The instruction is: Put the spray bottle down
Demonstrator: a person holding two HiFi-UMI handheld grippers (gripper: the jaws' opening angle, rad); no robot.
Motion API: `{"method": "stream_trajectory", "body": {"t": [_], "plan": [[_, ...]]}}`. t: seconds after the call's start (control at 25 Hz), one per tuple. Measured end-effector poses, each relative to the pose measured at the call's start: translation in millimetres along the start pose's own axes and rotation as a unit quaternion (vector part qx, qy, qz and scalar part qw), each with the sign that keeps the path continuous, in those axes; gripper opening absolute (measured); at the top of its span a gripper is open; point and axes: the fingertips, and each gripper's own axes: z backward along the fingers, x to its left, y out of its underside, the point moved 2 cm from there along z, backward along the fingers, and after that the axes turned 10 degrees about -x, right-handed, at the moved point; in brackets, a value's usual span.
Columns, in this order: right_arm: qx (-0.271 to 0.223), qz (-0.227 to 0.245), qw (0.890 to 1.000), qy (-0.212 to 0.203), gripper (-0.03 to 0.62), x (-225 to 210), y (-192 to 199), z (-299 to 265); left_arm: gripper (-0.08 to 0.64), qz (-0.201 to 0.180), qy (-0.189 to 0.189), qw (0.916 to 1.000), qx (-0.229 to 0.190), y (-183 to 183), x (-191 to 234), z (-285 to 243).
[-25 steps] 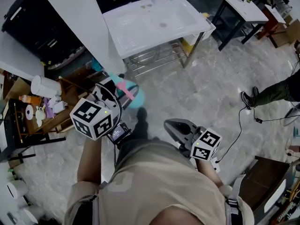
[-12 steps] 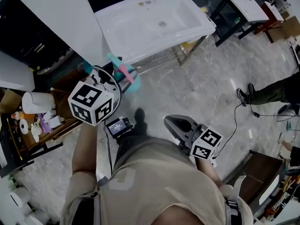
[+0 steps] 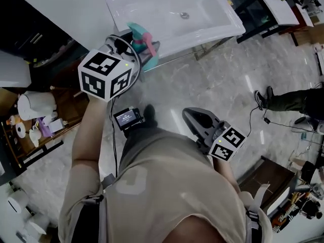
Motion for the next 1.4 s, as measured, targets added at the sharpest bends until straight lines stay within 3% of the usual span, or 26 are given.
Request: {"method": "stream_trajectory", "body": {"t": [0.6,1.0,1.4], "plan": [[0.002,0.021,1.0,0.008,0.02,-19.6,-24.6,-47.1,0.259,-0.008,-0.007,0.9997,-0.024,-17.1,51.4,-10.7],[0.015,0.031,0.998,-0.044,0.02,-39.6,-39.8,-78.2,0.259,-0.007,-0.04,0.999,-0.02,-15.5,76.7,-20.9],[0.04,0.029,0.995,-0.088,0.02,-96.0,-76.9,-100.6,0.259,-0.006,-0.09,0.9959,-0.008,-14.9,103.7,-75.5]]}}
